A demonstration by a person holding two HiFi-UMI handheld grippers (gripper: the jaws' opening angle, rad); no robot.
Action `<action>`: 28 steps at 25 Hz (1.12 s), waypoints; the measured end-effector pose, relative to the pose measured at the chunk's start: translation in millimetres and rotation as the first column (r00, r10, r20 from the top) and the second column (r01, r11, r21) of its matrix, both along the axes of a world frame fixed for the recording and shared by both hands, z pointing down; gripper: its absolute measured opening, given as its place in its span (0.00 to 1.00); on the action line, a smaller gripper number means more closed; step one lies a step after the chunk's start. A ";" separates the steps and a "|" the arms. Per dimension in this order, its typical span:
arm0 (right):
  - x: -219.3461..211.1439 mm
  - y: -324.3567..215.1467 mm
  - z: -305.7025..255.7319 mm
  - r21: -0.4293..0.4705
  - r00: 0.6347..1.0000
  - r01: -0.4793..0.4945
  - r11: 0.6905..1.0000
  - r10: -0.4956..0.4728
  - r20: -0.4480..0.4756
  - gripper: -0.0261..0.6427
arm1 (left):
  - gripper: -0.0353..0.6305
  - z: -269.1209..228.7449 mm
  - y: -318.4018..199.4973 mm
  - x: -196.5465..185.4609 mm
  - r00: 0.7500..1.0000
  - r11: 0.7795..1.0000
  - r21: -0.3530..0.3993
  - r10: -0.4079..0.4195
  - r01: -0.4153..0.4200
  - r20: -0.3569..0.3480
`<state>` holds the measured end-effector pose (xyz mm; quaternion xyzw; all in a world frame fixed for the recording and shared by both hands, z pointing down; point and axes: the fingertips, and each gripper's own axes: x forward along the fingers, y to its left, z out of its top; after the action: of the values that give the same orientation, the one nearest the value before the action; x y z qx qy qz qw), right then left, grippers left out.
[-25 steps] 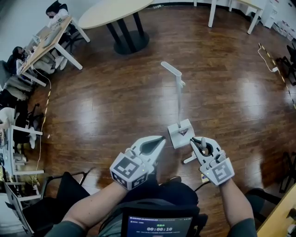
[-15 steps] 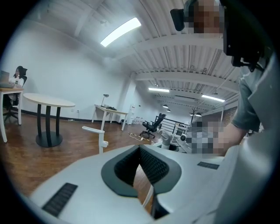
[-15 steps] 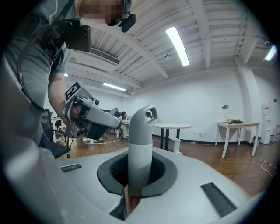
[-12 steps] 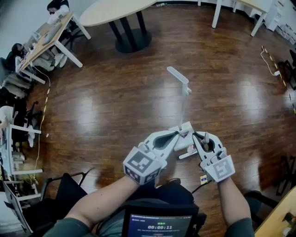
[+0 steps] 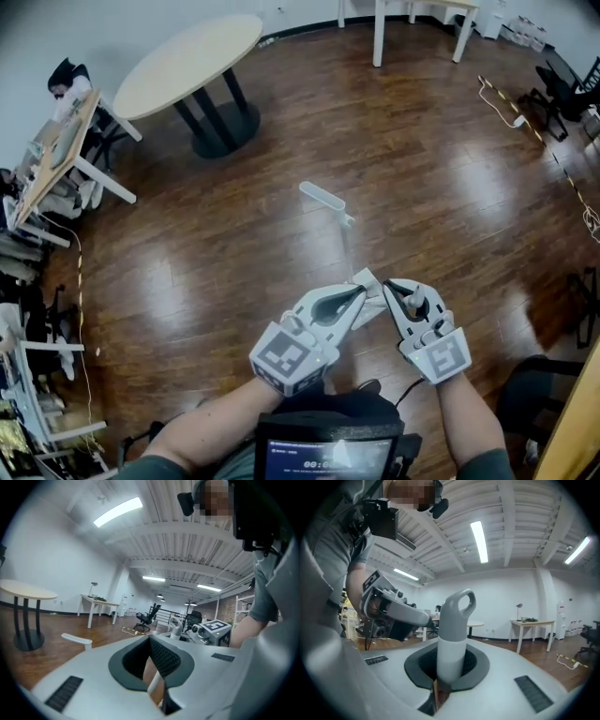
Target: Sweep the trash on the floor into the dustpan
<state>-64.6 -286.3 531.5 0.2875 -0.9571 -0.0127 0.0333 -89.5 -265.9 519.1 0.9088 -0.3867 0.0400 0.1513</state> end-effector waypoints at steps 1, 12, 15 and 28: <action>8.1 -3.9 -7.4 -0.009 0.998 -0.056 0.998 0.056 -0.012 0.07 | 0.06 -6.0 -11.0 2.2 0.999 0.999 0.001 0.044 -0.044 -0.015; 84.9 5.5 -72.3 0.031 0.735 -0.677 0.736 0.677 -0.029 0.07 | 0.06 -37.0 -69.9 48.2 0.844 0.847 0.011 0.530 -0.531 -0.085; 109.9 24.5 -105.4 0.057 0.632 -0.774 0.631 0.775 -0.006 0.07 | 0.06 -56.1 -60.5 75.8 0.792 0.798 0.034 0.602 -0.602 -0.096; 219.8 206.0 -224.0 0.050 0.195 -0.980 0.192 0.979 0.062 0.07 | 0.06 -161.8 69.6 187.7 0.607 0.610 0.162 0.791 -0.776 -0.069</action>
<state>155.2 -80.3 307.5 0.8305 -0.5563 -0.0239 0.0148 98.3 -196.3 357.3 0.9938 0.0600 0.0189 0.0913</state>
